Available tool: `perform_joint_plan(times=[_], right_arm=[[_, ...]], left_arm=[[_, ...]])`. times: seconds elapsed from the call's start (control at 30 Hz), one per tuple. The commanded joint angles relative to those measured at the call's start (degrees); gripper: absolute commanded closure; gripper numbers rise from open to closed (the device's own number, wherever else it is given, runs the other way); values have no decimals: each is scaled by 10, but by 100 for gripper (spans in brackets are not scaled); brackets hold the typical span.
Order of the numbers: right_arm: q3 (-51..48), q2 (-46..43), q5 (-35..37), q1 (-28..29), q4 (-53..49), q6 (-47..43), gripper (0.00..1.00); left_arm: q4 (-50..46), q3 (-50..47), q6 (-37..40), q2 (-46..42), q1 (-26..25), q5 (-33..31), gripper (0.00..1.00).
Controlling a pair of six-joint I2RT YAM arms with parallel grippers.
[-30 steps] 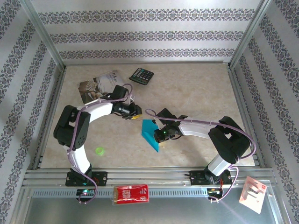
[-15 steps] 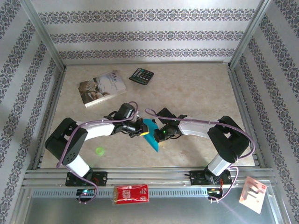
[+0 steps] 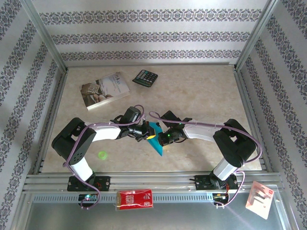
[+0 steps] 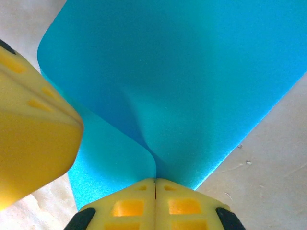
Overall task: Fold a paper plane with a square sheet of paper (pick it up from the middle)
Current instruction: Third fold the triangle at the center of the table.
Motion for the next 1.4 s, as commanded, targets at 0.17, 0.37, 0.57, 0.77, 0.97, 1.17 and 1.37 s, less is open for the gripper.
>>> perform_joint_plan(times=[0.17, 0.37, 0.57, 0.77, 0.97, 1.17, 1.37], right_arm=[[-4, 12, 1, -6, 0, 6, 99], [-5, 11, 4, -8, -5, 1, 100], [-9, 7, 5, -8, -2, 4, 100], [4, 5, 2, -8, -5, 3, 99], [10, -4, 0, -8, -7, 4, 99], [18, -6, -6, -8, -7, 10, 99], [20, -9, -12, -8, -7, 12, 99]], left_arm=[[-16, -3, 18, -24, 10, -1, 96], [-49, 40, 46, 5, 54, 5, 97], [-120, 123, 109, 84, 69, 16, 97], [-191, 178, 165, 147, 69, 20, 98], [-221, 187, 193, 167, 69, 13, 98], [-229, 182, 203, 172, 69, 10, 98], [-229, 179, 207, 175, 69, 10, 98]])
